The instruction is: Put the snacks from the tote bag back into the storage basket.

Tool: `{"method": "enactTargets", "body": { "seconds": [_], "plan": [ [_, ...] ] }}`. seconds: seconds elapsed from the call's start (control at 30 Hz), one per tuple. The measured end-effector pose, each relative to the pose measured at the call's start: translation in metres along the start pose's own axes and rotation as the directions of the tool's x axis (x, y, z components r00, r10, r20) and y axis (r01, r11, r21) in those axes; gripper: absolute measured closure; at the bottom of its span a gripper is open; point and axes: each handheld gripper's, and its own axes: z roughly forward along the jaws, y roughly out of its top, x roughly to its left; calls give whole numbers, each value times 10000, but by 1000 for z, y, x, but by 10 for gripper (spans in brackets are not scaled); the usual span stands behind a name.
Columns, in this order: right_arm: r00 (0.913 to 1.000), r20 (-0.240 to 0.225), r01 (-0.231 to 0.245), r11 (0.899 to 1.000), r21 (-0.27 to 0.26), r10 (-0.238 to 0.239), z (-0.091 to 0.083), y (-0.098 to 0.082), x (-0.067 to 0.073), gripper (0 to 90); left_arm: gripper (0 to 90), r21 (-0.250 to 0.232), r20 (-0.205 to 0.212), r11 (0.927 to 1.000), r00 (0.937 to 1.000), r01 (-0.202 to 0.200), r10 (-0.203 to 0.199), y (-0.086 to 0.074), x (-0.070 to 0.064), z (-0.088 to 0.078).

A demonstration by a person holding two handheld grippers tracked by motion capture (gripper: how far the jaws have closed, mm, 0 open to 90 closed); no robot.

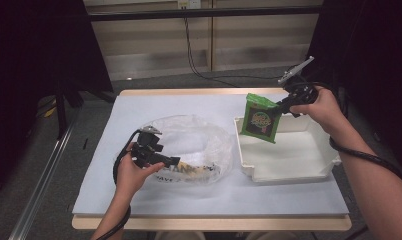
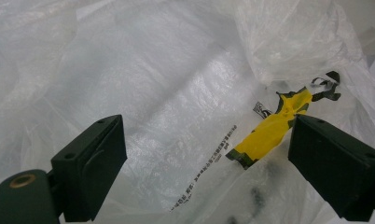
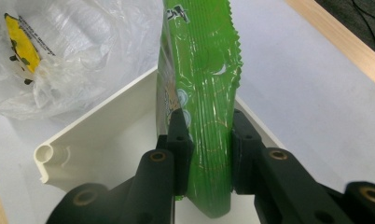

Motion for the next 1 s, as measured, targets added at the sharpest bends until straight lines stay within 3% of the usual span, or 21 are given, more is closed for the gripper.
{"method": "enactTargets", "body": {
  "seconds": [0.77,1.0],
  "plan": [
    [9994,24,349,9992,170,-349,24,-4,-8,736,114,-124,-20,9999,10000,53,-53,0,1,-1],
    [9990,1,453,9987,222,-453,33,-7,-13,734,114,36,22,10000,10000,-58,58,0,2,0]
  ]
}}
